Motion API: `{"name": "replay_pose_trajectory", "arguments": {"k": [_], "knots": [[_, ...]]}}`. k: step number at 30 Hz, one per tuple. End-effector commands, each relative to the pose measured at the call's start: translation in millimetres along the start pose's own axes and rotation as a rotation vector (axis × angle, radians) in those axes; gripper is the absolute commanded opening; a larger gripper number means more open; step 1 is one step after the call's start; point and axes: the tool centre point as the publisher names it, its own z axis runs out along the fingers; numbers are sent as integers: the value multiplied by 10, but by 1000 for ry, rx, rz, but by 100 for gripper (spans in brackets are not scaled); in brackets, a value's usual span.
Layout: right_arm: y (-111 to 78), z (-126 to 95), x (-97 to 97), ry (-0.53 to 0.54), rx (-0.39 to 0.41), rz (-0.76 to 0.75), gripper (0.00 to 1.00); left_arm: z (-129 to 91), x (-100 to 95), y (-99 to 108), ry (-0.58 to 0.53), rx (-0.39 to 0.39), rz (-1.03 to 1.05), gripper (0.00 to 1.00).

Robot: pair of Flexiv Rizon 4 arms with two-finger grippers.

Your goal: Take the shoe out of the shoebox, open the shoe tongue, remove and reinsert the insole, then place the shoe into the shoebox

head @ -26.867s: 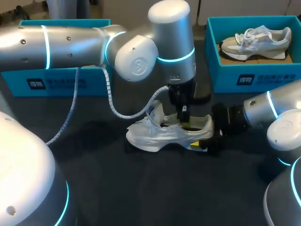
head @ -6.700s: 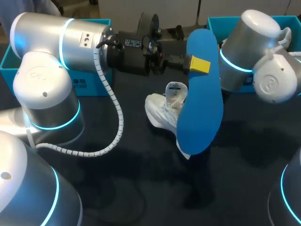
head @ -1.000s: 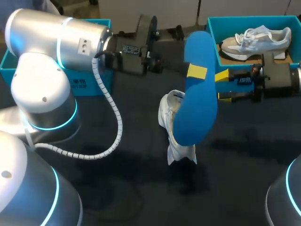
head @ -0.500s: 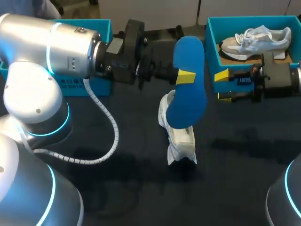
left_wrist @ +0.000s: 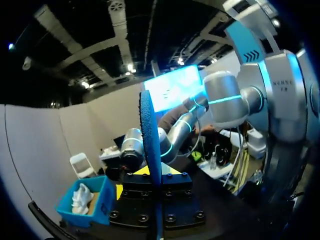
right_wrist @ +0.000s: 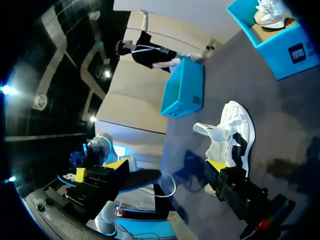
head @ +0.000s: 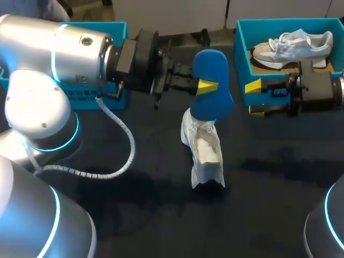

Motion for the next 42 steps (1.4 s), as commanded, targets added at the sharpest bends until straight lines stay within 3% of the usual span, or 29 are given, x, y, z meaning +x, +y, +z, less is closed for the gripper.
{"name": "replay_pose_trajectory", "arguments": {"k": [1, 16, 21, 24, 27, 32, 37, 42], "knots": [[1, 15, -2, 0, -1, 0, 100, -31, 24, 14, -15, -14, 690, 0], [1, 15, -2, 0, -1, 0, 100, -31, 24, 14, -15, -14, 690, 0], [1, 15, -2, 0, -1, 0, 100, -55, 30, 134, -40, -22, 831, 0], [1, 15, -2, 0, -1, 0, 100, -99, 55, 219, -62, 28, 979, 0], [1, 15, -2, 0, -1, 0, 100, -122, 29, 357, -94, -3, 1095, 0], [1, 15, -2, 0, -1, 0, 100, -110, 5, 432, -181, 5, 1133, 0], [1, 15, -2, 0, -1, 0, 100, -84, -34, 605, -270, -39, 1183, 0], [1, 15, -2, 0, -1, 0, 100, -56, -15, 745, -291, -51, 1187, 0]]}}
